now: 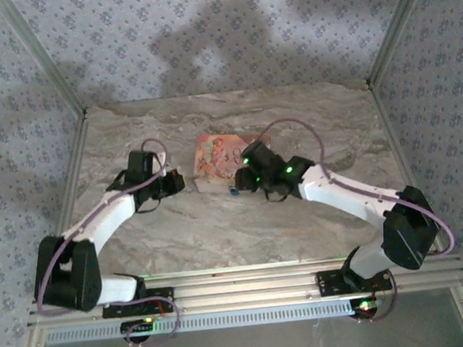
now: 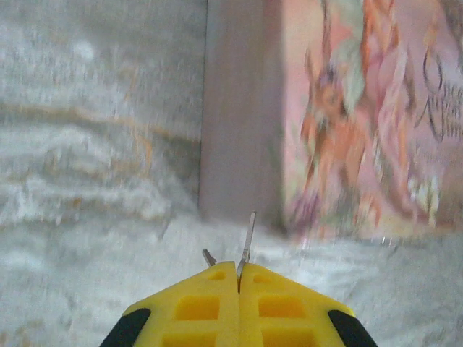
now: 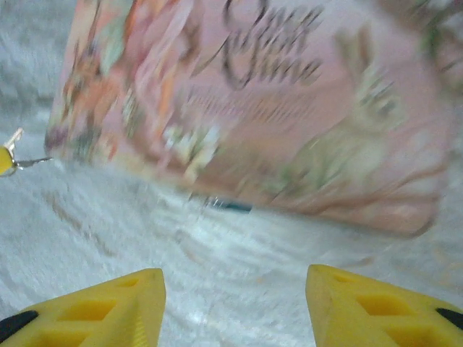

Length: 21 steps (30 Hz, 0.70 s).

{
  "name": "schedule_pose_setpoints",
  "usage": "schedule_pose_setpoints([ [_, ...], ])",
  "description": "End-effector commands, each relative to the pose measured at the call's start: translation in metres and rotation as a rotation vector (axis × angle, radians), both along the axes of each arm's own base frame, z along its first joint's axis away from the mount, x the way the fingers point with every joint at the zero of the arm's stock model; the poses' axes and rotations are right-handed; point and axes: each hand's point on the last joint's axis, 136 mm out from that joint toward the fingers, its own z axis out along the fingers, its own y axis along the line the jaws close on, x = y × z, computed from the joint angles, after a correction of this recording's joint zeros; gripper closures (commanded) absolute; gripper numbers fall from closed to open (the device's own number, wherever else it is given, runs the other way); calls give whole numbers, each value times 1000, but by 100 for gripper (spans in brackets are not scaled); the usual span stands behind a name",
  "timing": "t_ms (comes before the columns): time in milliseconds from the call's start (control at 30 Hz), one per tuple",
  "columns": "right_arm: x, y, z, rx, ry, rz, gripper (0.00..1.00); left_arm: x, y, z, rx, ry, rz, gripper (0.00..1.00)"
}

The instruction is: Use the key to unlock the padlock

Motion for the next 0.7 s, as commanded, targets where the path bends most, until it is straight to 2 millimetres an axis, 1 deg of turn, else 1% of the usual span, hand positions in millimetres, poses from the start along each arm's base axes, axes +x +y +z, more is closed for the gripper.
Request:
schedule_pose_setpoints([
  [0, -6, 6, -27, -103, -28, -107, 46, -28, -3, -7, -28, -14, -53, 100],
  [67, -10, 22, -36, -143, -48, -108, 47, -44, -5, -11, -54, -11, -78, 100],
  [133, -12, 34, -46, -181, -57, -113, 48, -57, -7, -16, -70, -1, -97, 100],
  [167, -9, 44, -45, -180, -70, -115, 48, -62, -9, -19, -79, 9, -105, 100],
  [300, 2, 58, -61, -230, -79, -137, 50, -76, -15, -21, -106, 5, -140, 100],
  [467, 17, 59, -72, -283, -101, -188, 51, -84, -19, -21, -109, -25, -170, 100],
  [667, 27, 44, -84, -325, -99, -233, 53, -83, -25, -18, -115, -42, -190, 100],
])
